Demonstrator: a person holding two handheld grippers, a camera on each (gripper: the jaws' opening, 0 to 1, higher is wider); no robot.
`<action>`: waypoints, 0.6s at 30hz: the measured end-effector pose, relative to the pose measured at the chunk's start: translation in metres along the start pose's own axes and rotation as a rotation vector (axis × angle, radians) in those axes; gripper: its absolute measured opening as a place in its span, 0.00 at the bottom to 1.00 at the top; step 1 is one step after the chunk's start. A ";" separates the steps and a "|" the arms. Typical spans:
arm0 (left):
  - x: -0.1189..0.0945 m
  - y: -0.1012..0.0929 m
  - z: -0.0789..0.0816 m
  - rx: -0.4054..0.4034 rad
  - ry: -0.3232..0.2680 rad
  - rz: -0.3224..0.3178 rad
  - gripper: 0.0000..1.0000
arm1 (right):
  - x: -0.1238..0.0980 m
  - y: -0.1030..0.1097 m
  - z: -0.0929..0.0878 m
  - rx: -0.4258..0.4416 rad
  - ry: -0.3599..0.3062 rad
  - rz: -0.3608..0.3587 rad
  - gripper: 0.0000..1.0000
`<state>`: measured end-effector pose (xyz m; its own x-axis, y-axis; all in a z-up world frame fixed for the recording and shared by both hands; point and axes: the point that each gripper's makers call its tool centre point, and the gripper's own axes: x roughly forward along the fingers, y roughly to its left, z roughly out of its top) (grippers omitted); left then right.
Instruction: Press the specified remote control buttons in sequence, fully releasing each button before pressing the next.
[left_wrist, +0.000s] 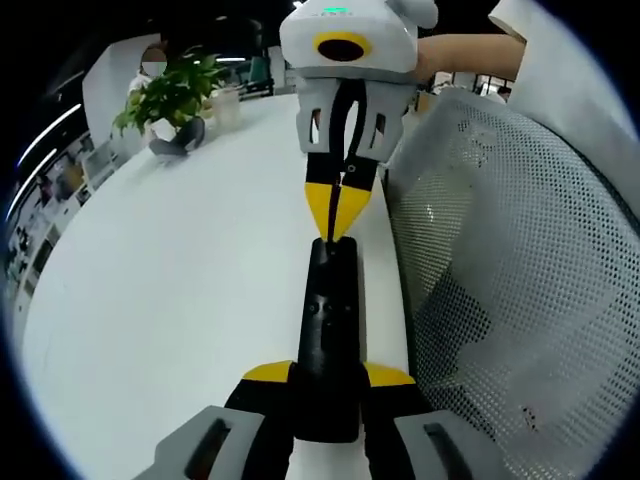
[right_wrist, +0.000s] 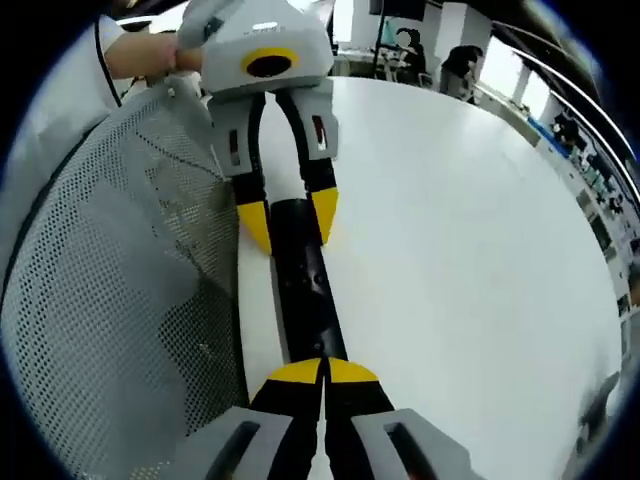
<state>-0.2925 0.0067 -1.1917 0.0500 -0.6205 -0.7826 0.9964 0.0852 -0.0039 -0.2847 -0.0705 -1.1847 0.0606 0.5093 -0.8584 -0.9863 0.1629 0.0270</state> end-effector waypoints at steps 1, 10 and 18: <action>0.000 0.000 0.000 0.001 -0.001 -0.001 0.24 | 0.000 0.000 -0.001 0.002 -0.014 -0.003 0.00; -0.001 0.000 0.000 0.011 0.017 -0.011 0.24 | -0.002 0.002 0.011 0.001 -0.070 -0.006 0.00; -0.002 0.000 0.000 0.006 0.034 -0.010 0.24 | 0.004 0.005 0.008 -0.064 -0.015 0.029 0.00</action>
<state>-0.2926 0.0079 -1.1899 0.0378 -0.5948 -0.8030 0.9972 0.0742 -0.0080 -0.2886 -0.0608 -1.1842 0.0332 0.5257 -0.8500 -0.9954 0.0937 0.0190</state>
